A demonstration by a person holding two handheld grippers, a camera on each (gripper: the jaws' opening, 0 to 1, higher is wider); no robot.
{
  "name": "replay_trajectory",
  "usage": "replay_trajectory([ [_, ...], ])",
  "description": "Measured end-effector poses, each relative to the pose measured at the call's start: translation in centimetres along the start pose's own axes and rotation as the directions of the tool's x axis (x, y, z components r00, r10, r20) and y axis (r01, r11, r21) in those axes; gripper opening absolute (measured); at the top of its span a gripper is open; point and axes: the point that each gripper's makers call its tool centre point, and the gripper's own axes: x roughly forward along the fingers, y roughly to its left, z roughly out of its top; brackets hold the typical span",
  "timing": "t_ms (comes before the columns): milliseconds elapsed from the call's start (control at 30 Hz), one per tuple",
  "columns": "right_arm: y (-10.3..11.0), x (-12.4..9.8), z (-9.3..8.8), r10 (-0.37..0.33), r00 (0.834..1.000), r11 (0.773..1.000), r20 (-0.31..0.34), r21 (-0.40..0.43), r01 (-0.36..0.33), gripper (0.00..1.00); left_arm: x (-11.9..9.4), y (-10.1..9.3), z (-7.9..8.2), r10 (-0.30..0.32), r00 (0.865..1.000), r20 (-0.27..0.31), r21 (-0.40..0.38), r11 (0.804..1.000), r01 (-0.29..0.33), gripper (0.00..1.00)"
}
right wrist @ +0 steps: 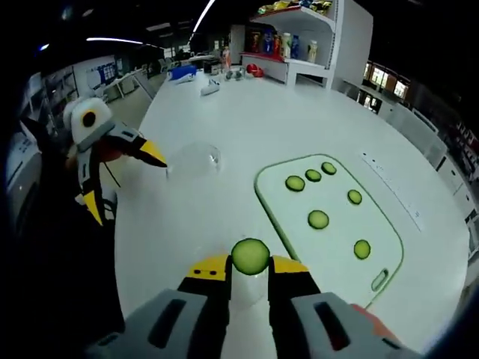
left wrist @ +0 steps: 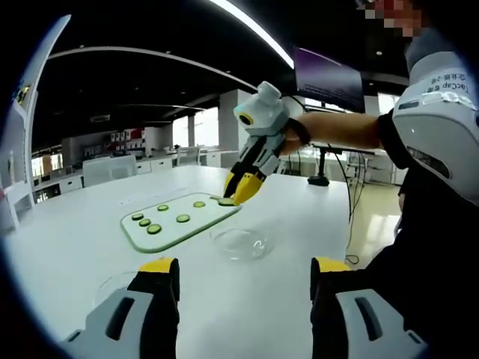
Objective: Open the petri dish lid, add cucumber slices into the petri dish, and close the lid
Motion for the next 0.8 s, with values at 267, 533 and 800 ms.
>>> replay_trajectory([
  [267,1.6,1.1,-1.2,0.034,0.999,0.999,-0.023,-0.005,-0.034,0.17,0.0,-0.4,0.5,-0.015,1.000,0.010,0.003,1.000,0.015,0.70],
  [533,2.6,3.4,-3.3,0.056,0.996,0.998,-0.067,-0.002,-0.056,0.17,-0.1,-0.2,0.2,-0.007,1.000,-0.001,0.004,1.000,0.007,0.70],
  [800,2.8,4.3,-4.1,0.050,0.994,0.998,-0.096,-0.036,-0.053,0.17,0.1,-0.3,0.1,-0.015,1.000,-0.006,0.004,1.000,0.015,0.70],
])
